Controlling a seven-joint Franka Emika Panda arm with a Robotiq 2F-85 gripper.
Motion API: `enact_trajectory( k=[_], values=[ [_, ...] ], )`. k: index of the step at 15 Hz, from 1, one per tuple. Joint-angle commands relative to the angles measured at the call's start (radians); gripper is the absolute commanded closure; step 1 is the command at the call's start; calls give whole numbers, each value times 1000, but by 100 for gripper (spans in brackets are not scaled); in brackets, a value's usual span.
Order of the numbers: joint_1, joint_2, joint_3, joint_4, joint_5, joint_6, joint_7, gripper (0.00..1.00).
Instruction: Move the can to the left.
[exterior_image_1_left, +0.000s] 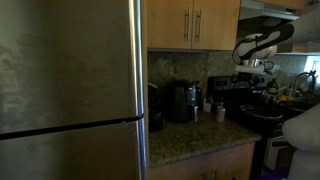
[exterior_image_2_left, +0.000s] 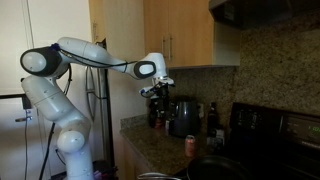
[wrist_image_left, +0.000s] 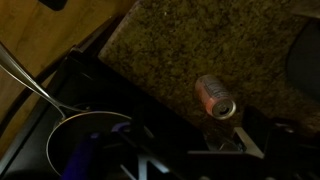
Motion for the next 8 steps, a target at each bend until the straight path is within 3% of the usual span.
enact_trajectory(
  k=[1,8],
  values=[
    [-17,-2,22,4,-31,-18,0,0],
    [6,228,22,71,30,172,140,0]
  ],
)
